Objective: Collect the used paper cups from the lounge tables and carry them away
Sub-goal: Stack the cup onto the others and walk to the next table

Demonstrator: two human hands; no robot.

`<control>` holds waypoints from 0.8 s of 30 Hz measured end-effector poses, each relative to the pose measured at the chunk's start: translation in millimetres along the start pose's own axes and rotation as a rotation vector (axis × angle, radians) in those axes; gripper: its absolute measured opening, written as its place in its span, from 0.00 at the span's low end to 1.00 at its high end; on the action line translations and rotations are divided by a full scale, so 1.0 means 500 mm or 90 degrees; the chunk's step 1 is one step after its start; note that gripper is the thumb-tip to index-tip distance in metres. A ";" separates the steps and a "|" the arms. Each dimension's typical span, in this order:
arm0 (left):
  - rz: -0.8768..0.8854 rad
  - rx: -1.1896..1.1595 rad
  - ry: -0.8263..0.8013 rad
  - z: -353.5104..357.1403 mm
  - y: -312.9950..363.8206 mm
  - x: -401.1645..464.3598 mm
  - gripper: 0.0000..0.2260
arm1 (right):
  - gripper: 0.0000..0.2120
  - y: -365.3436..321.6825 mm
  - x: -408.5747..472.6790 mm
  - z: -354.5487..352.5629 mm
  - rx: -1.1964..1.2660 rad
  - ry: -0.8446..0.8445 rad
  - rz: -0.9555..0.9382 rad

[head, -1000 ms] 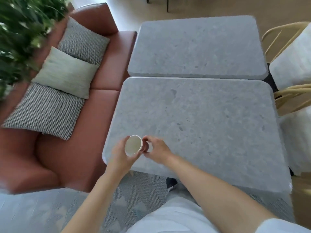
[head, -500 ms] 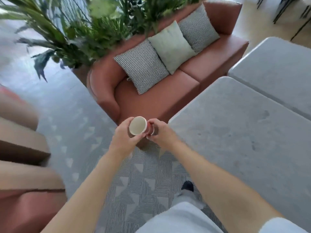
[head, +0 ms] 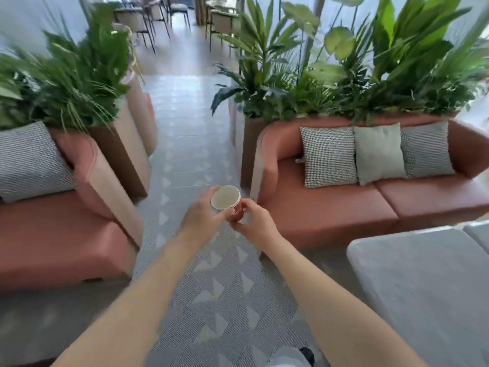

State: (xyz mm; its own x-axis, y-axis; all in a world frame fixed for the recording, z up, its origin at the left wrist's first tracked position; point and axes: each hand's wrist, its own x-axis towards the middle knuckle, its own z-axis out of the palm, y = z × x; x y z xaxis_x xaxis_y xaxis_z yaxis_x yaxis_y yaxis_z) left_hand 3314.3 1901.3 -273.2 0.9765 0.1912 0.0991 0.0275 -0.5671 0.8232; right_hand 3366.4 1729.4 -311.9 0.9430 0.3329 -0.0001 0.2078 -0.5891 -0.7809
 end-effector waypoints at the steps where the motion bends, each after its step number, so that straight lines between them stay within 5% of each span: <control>1: -0.006 -0.001 0.025 -0.038 -0.016 -0.007 0.26 | 0.24 -0.032 0.010 0.023 0.002 -0.011 -0.017; 14: -0.186 0.055 0.349 -0.423 -0.177 -0.112 0.32 | 0.20 -0.377 0.166 0.350 0.033 -0.275 -0.270; 20: -0.321 0.090 0.485 -0.508 -0.219 -0.179 0.31 | 0.34 -0.497 0.194 0.486 0.009 -0.431 -0.383; 24: -0.406 0.094 0.571 -0.531 -0.230 -0.231 0.32 | 0.28 -0.547 0.191 0.566 0.008 -0.519 -0.459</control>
State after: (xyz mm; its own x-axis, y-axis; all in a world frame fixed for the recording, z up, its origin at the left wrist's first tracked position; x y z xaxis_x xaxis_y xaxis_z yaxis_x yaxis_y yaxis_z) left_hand 3141.7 2157.2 -230.8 0.2677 0.9584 0.0989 0.5530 -0.2369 0.7988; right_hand 3326.2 2130.5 -275.2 0.1434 0.9884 0.0496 0.6360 -0.0536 -0.7698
